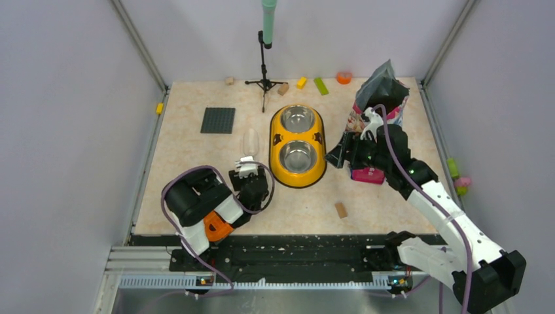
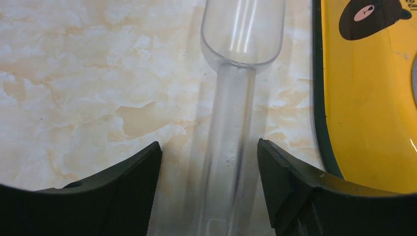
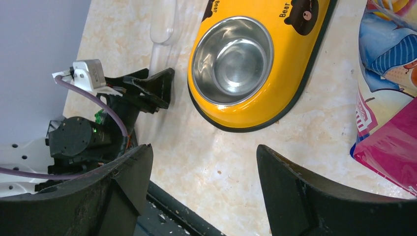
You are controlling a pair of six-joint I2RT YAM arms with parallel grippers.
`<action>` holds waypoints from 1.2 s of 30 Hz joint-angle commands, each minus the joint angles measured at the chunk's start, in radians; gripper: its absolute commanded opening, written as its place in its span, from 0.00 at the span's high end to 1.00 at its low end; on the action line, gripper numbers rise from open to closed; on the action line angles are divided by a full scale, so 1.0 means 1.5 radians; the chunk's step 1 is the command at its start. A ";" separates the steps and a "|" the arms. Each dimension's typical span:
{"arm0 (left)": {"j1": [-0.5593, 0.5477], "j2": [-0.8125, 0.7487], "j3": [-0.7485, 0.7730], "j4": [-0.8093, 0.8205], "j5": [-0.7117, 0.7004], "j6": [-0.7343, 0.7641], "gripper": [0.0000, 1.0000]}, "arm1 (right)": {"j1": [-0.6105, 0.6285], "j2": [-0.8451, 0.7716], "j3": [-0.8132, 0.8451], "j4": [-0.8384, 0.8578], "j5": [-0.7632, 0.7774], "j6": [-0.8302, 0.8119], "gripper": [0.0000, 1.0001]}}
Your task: Serve the pet food
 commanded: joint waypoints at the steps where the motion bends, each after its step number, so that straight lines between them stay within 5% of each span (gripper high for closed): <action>1: -0.011 0.066 -0.031 0.168 -0.006 0.017 0.27 | 0.003 -0.018 -0.001 0.027 -0.003 -0.016 0.22; 7: -0.026 0.097 -0.047 0.258 -0.039 0.040 0.57 | 0.003 -0.010 0.004 0.025 -0.006 -0.017 0.22; 11: -0.039 0.044 -0.057 0.230 -0.062 0.066 0.99 | 0.003 0.004 0.019 0.021 -0.009 -0.017 0.22; 15: -0.045 -0.129 -0.040 0.061 -0.026 0.103 1.00 | 0.003 0.030 0.072 -0.019 0.002 -0.026 0.22; 19: -0.024 -0.344 0.082 -0.386 0.113 0.050 1.00 | 0.003 0.053 0.195 -0.095 0.067 -0.067 0.22; 24: 0.015 -0.475 0.235 -0.708 0.294 0.067 1.00 | 0.000 0.119 0.386 -0.217 0.278 -0.121 0.21; 29: 0.026 -0.464 0.416 -0.887 0.429 0.158 1.00 | -0.068 0.199 0.530 -0.307 0.388 -0.157 0.21; 36: 0.027 -0.375 0.616 -0.939 0.606 0.265 1.00 | -0.194 0.261 0.566 -0.330 0.368 -0.129 0.22</action>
